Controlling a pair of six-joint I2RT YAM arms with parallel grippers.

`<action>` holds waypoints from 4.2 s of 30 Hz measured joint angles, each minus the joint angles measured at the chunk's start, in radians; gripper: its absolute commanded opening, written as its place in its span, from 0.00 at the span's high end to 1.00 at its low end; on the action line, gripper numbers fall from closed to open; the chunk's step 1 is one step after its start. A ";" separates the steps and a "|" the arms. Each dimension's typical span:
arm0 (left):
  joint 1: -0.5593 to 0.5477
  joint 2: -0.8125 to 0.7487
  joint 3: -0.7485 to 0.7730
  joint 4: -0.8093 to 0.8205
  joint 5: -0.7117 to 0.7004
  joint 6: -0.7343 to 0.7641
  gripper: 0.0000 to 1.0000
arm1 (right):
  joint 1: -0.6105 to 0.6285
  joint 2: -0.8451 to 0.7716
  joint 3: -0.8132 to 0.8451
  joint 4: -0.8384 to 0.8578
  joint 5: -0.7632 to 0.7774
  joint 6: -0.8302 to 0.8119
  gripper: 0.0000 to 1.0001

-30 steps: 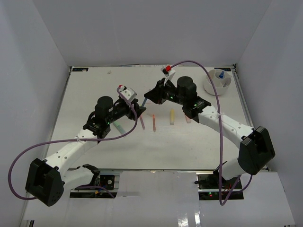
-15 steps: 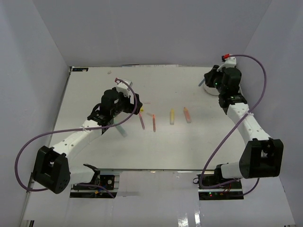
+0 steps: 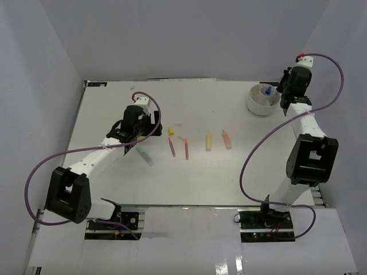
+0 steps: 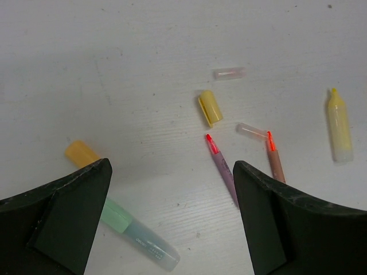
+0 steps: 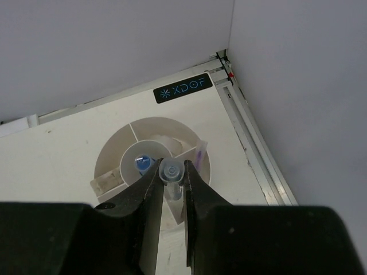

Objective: Sort the stationery into containers
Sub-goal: Place the pen in the storage box, then pick up the pen from the center of the board.

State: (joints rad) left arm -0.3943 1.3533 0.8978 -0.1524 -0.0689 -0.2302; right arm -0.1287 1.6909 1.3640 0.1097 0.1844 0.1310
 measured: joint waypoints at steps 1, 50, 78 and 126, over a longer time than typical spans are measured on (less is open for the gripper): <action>0.001 0.000 0.001 -0.003 -0.002 -0.001 0.02 | -0.004 0.022 0.019 -0.002 0.000 -0.005 0.92; -0.123 0.051 0.115 -0.249 0.013 -0.311 0.05 | -0.004 -0.816 -0.660 0.204 -0.491 0.177 0.10; -0.282 0.498 0.310 -0.434 -0.197 -0.478 0.56 | 0.235 -0.899 -0.832 0.236 -0.470 0.077 0.10; -0.283 -0.299 -0.151 0.351 0.385 0.119 1.00 | 0.778 -0.426 -0.353 0.206 -0.640 0.235 0.31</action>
State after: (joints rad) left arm -0.6769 1.0546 0.7467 0.1989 0.3164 -0.1112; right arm 0.6491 1.2652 1.0111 0.3161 -0.4553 0.3660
